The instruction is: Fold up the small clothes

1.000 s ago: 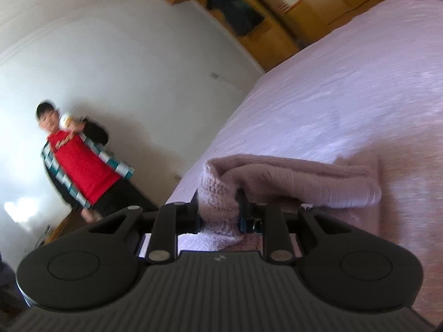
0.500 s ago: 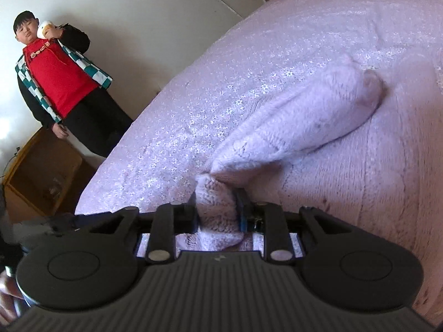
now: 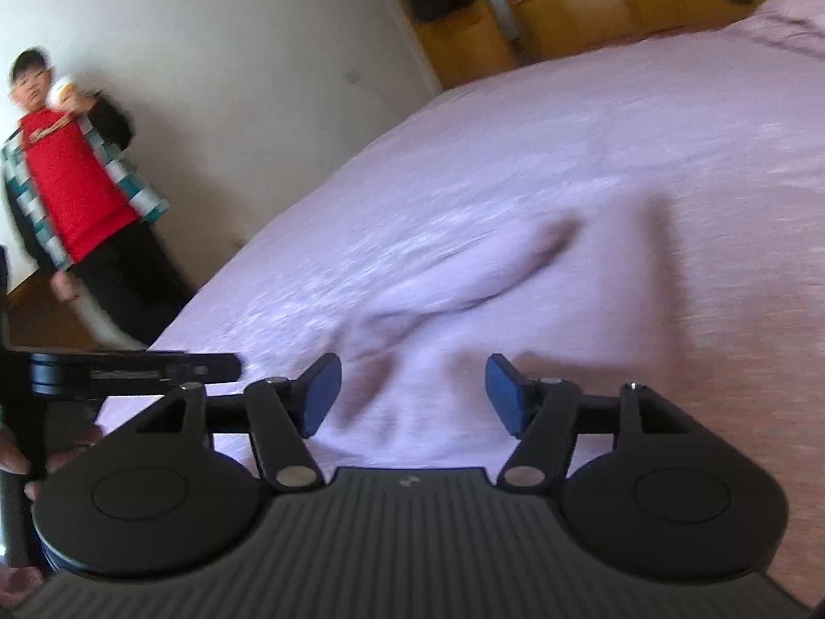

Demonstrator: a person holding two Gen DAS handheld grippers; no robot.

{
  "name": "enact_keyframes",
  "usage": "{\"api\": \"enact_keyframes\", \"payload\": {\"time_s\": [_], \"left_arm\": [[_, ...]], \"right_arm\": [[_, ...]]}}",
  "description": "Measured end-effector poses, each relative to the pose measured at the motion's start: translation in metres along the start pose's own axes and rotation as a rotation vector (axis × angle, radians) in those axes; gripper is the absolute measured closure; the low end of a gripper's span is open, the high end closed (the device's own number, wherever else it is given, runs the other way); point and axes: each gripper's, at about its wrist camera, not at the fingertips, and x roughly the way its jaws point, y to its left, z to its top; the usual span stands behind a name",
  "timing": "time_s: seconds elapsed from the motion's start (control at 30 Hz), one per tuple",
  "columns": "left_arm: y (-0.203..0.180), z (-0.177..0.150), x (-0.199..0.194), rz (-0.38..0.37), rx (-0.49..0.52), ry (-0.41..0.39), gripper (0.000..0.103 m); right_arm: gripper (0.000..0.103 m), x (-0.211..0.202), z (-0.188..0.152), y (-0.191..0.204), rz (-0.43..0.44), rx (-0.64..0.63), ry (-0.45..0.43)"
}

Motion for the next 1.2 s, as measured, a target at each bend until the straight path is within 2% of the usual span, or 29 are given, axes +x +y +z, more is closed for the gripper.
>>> {"api": "enact_keyframes", "payload": {"time_s": [0.27, 0.4, 0.47, 0.6, 0.87, 1.0, 1.2], "left_arm": [[-0.019, 0.017, 0.002, -0.038, -0.021, 0.000, 0.028], [-0.025, 0.023, 0.011, -0.098, -0.016, 0.020, 0.028], [-0.031, 0.026, 0.018, -0.101, 0.003, 0.033, 0.028], [-0.044, 0.028, 0.026, -0.087, 0.040, 0.029, 0.028], [-0.068, 0.029, 0.031, -0.169, 0.124, 0.019, 0.028], [-0.079, 0.031, 0.052, -0.189, 0.138, 0.069, 0.028], [-0.093, 0.026, 0.081, -0.172, 0.217, 0.069, 0.028]], "right_arm": [[0.031, -0.024, 0.006, -0.066, -0.134, 0.150, -0.063], [0.030, -0.026, 0.005, -0.086, -0.170, 0.206, -0.054], [0.030, -0.027, 0.001, -0.092, -0.178, 0.223, -0.056], [0.029, -0.024, -0.001, -0.094, -0.175, 0.242, -0.051], [0.027, -0.012, 0.000, -0.090, -0.171, 0.211, -0.029], [0.026, -0.009, 0.004, -0.088, -0.168, 0.201, -0.028], [0.023, -0.009, 0.012, -0.078, -0.157, 0.138, -0.040]]}}
